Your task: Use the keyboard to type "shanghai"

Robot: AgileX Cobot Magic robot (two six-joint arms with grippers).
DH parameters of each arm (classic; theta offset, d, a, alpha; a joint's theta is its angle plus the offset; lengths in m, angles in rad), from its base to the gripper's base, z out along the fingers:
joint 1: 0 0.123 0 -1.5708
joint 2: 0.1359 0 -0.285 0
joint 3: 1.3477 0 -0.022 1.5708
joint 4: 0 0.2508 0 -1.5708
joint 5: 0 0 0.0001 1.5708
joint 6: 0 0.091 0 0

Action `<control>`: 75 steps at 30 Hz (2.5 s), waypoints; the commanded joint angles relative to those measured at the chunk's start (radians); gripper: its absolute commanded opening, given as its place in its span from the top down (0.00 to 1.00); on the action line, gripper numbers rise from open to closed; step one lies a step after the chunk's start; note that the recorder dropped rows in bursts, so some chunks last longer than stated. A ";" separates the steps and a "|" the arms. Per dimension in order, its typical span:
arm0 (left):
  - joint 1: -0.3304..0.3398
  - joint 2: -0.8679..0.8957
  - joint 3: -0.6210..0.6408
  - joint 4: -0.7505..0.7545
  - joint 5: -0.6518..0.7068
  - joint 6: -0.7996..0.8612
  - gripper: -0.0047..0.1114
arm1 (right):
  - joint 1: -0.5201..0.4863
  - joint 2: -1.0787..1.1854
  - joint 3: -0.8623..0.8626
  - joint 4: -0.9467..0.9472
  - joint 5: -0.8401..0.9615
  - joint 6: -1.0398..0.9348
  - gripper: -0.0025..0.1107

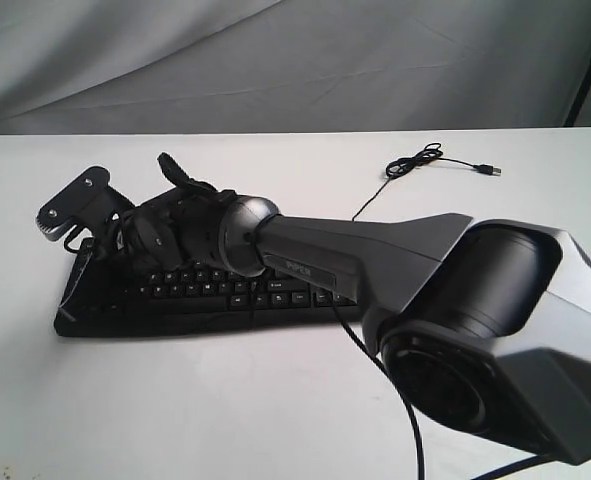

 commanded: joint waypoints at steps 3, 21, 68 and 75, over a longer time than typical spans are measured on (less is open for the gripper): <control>-0.004 -0.003 0.004 0.001 -0.005 -0.003 0.96 | -0.003 0.022 -0.006 0.002 0.008 -0.002 0.98; -0.004 -0.003 0.004 0.001 -0.005 -0.003 0.96 | -0.003 -0.010 -0.006 -0.018 0.061 0.002 0.98; -0.004 -0.003 0.004 0.001 -0.005 -0.003 0.96 | -0.156 -0.262 0.516 -0.004 -0.185 0.002 0.98; -0.004 -0.003 0.004 0.001 -0.005 -0.003 0.96 | -0.156 -0.258 0.516 -0.004 -0.182 0.001 0.98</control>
